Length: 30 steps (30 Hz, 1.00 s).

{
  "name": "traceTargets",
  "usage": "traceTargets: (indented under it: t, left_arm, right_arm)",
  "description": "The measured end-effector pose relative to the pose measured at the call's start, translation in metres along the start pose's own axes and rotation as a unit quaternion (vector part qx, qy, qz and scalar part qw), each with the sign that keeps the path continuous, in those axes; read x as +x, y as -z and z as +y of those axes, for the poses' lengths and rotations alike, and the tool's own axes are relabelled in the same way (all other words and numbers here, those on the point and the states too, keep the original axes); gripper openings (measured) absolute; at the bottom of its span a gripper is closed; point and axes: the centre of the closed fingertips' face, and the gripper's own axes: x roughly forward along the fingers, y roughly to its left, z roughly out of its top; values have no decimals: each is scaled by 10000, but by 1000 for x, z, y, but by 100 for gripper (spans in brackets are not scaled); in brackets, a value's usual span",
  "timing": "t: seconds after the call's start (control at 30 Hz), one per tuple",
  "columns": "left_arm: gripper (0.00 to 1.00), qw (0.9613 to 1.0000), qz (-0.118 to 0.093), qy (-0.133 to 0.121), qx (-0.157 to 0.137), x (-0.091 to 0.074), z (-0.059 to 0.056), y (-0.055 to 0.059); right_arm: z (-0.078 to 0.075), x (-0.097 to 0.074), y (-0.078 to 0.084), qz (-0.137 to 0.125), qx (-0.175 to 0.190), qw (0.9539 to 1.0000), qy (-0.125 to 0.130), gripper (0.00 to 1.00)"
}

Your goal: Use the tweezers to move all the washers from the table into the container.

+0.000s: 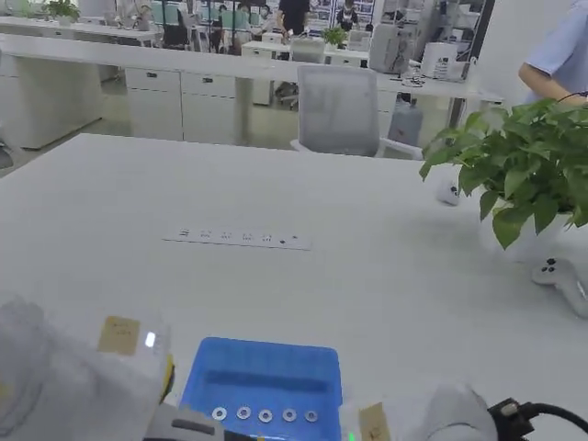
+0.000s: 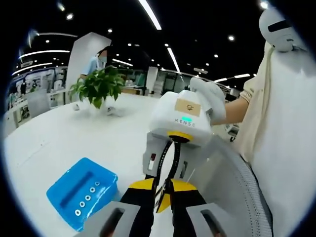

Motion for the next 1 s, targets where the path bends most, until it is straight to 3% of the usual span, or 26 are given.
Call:
traceTargets:
  t: [0.1,0.4,0.6,0.77,0.87,1.0]
  left_arm:
    - [2,9998,139,-42,134,4,-1,5]
    - [2,9971,558,-86,509,6,0,19]
    - [0,9951,657,-55,737,10,-2,19]
    - [0,9896,989,-163,1029,5,7,29]
    - [0,9872,1175,-201,1062,2,11,39]
    - [0,9795,1570,-273,1233,-2,16,60]
  right_arm:
    - [2,2,0,-9,-10,10000,8,4]
    - [4,5,8,11,113,9999,58,4]
    - [1,6,13,49,176,9998,125,4]
    - [-6,7,20,28,320,9992,216,4]
    - [-8,11,21,-83,462,9986,228,5]
    - [-7,20,24,-98,471,9986,225,5]
